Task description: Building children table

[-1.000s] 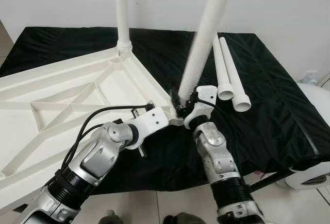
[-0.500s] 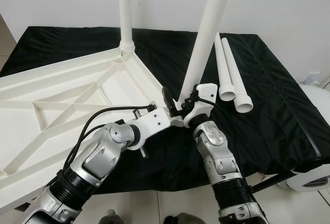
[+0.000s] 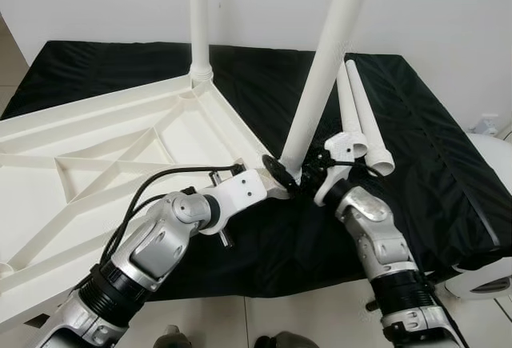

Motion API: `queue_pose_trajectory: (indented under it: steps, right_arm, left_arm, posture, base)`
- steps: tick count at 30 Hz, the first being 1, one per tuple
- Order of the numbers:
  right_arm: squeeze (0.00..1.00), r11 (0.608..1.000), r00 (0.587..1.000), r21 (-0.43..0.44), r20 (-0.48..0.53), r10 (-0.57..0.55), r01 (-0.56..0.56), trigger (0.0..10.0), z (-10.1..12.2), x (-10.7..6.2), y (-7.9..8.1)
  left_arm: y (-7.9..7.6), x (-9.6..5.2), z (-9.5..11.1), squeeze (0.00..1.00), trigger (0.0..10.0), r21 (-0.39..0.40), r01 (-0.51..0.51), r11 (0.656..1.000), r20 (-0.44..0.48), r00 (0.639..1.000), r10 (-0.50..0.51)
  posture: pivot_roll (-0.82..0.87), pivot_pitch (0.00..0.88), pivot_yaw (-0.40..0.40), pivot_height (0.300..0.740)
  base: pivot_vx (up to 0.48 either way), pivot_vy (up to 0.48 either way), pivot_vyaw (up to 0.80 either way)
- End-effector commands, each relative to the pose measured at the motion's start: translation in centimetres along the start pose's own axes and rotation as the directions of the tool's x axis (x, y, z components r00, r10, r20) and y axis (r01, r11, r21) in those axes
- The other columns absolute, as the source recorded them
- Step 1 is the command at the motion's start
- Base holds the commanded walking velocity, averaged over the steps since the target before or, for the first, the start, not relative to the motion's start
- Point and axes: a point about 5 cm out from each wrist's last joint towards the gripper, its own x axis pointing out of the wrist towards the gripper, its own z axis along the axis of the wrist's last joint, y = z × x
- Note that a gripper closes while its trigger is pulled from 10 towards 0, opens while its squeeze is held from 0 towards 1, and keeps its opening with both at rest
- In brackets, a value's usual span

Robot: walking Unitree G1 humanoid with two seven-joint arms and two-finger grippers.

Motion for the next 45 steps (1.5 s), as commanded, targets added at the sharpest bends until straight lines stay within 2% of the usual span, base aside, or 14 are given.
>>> queue_pose_trajectory:
  steps: [1, 7, 9, 18, 19, 21, 22, 23, 24, 36, 37, 38, 39, 45]
  right_arm:
    - [0.00, 1.000, 1.000, -0.002, -0.011, 0.025, -0.025, 10.0, -0.2, -0.1, -0.7]
    - [0.00, 0.999, 0.998, -0.008, -0.036, 0.043, -0.044, 10.0, -0.4, -0.2, -1.8]
    - [0.00, 0.999, 0.998, -0.023, -0.045, 0.042, -0.043, 10.0, -0.3, 0.0, -2.8]
    - [0.00, 0.999, 0.999, -0.039, -0.042, 0.031, -0.033, 10.0, 0.2, 0.8, -4.5]
    - [0.00, 0.998, 0.998, -0.039, -0.041, 0.037, -0.038, 5.0, 0.2, 0.8, -4.6]
    - [0.00, 0.998, 0.998, -0.039, -0.043, 0.048, -0.049, 5.0, 0.2, 0.9, -4.6]
    - [0.00, 0.998, 0.997, -0.039, -0.045, 0.056, -0.057, 1.4, 0.2, 0.9, -4.6]
    - [0.00, 0.998, 0.997, -0.039, -0.045, 0.056, -0.057, 1.4, 0.2, 0.9, -4.6]
    - [0.00, 0.997, 0.997, -0.036, -0.048, 0.064, -0.065, 0.0, 0.1, 0.9, -4.6]
    - [0.00, 0.992, 0.990, -0.034, -0.070, 0.122, -0.125, 0.0, -0.6, 0.4, -4.8]
    - [0.00, 0.992, 0.990, -0.031, -0.069, 0.122, -0.124, 3.3, -0.5, 0.3, -4.9]
    - [0.00, 0.992, 0.990, -0.031, -0.069, 0.122, -0.124, 3.3, -0.5, 0.3, -4.9]
    - [0.00, 0.992, 0.991, -0.028, -0.066, 0.119, -0.121, 10.0, -0.5, 0.2, -4.9]
    - [0.00, 0.997, 0.997, -0.007, -0.014, 0.072, -0.072, 10.0, -0.4, -0.2, -4.2]
  left_arm:
    - [-0.4, 0.2, 0.3, 0.00, 10.0, 0.044, -0.007, 0.999, 0.008, 1.000, 0.007]
    - [-0.4, 0.2, 0.4, 0.00, 10.0, 0.046, -0.005, 0.999, 0.009, 1.000, 0.005]
    - [-0.3, 0.2, 0.4, 0.00, 10.0, 0.048, -0.004, 0.999, 0.009, 1.000, 0.004]
    - [-0.3, 0.1, 0.5, 0.00, 10.0, 0.048, -0.005, 0.999, 0.010, 1.000, 0.004]
    - [-0.3, 0.1, 0.5, 0.00, 10.0, 0.048, -0.004, 0.999, 0.011, 1.000, 0.004]
    - [-0.2, 0.1, 0.5, 0.00, 10.0, 0.048, -0.005, 0.999, 0.011, 1.000, 0.004]
    - [-0.2, 0.1, 0.5, 0.00, 10.0, 0.048, -0.005, 0.999, 0.010, 1.000, 0.005]
    - [-0.2, 0.1, 0.5, 0.00, 10.0, 0.048, -0.005, 0.999, 0.010, 1.000, 0.005]
    - [-0.2, 0.1, 0.6, 0.00, 10.0, 0.048, -0.006, 0.999, 0.011, 1.000, 0.006]
    - [-0.3, 0.1, 0.6, 0.00, 10.0, 0.045, -0.006, 0.999, 0.014, 1.000, 0.006]
    - [-0.3, 0.1, 0.7, 0.00, 10.0, 0.046, -0.006, 0.999, 0.014, 1.000, 0.005]
    - [-0.3, 0.1, 0.7, 0.00, 10.0, 0.046, -0.006, 0.999, 0.014, 1.000, 0.005]
    - [-0.3, 0.1, 0.7, 0.00, 10.0, 0.046, -0.005, 0.999, 0.016, 1.000, 0.005]
    - [-0.4, 0.1, 0.7, 0.00, 10.0, 0.046, -0.006, 0.999, 0.020, 1.000, 0.005]
  posture:
    - [0.04, 0.000, -0.078, 0.740]
    - [0.04, 0.000, -0.074, 0.740]
    - [0.05, 0.000, -0.069, 0.740]
    - [0.05, 0.000, -0.065, 0.740]
    - [0.05, 0.000, -0.065, 0.740]
    - [0.05, 0.000, -0.067, 0.740]
    - [0.05, 0.000, -0.067, 0.740]
    - [0.05, 0.000, -0.067, 0.740]
    - [0.06, 0.000, -0.070, 0.740]
    - [0.05, 0.000, -0.074, 0.740]
    - [0.05, 0.000, -0.076, 0.740]
    - [0.05, 0.000, -0.076, 0.740]
    - [0.05, 0.000, -0.077, 0.740]
    - [0.04, 0.000, -0.080, 0.740]
  base:
    - [0.000, 0.000, 0.00]
    - [0.000, 0.000, 0.00]
    - [0.000, 0.000, 0.00]
    - [0.000, 0.000, 0.00]
    - [0.000, 0.000, 0.00]
    - [0.000, 0.000, 0.00]
    - [0.000, 0.000, 0.00]
    - [0.000, 0.000, 0.00]
    - [0.000, 0.000, 0.00]
    - [0.000, 0.000, 0.00]
    - [0.000, 0.000, 0.00]
    - [0.000, 0.000, 0.00]
    - [0.000, 0.000, 0.00]
    - [0.000, 0.000, 0.00]
